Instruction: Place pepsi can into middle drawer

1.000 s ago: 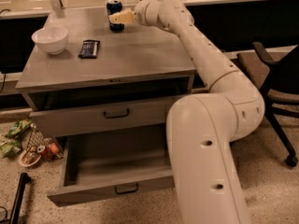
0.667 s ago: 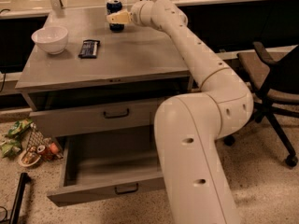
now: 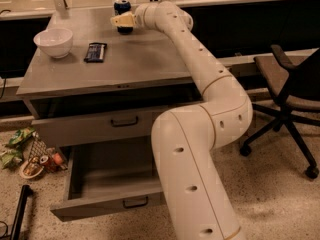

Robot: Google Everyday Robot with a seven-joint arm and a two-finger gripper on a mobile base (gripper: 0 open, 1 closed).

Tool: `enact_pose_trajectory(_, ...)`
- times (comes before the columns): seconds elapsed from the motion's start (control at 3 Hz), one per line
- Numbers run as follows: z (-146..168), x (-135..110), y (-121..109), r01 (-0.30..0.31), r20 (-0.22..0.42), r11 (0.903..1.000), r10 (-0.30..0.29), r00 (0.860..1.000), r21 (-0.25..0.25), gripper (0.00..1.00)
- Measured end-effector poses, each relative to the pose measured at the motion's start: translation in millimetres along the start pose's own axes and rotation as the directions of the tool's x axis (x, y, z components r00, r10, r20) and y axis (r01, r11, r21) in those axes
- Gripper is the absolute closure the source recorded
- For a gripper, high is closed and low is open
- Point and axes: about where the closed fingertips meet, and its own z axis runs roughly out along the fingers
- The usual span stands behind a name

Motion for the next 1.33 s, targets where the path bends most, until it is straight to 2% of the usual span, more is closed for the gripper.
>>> enact_pose_trajectory(0.67, 18.2, 11.0, -15.4, 0.032, 0.021, 0.997, -0.033, 0.999, 0.07, 0.0)
enact_pose_trajectory(1.0, 27.0, 7.5, -8.6, 0.038, 0.064, 0.9972, -0.042, 0.997, 0.065, 0.0)
enact_pose_trajectory(1.33, 38.5, 4.4, 1.8, 0.013, 0.105, 0.9981, -0.019, 0.994, 0.06, 0.0)
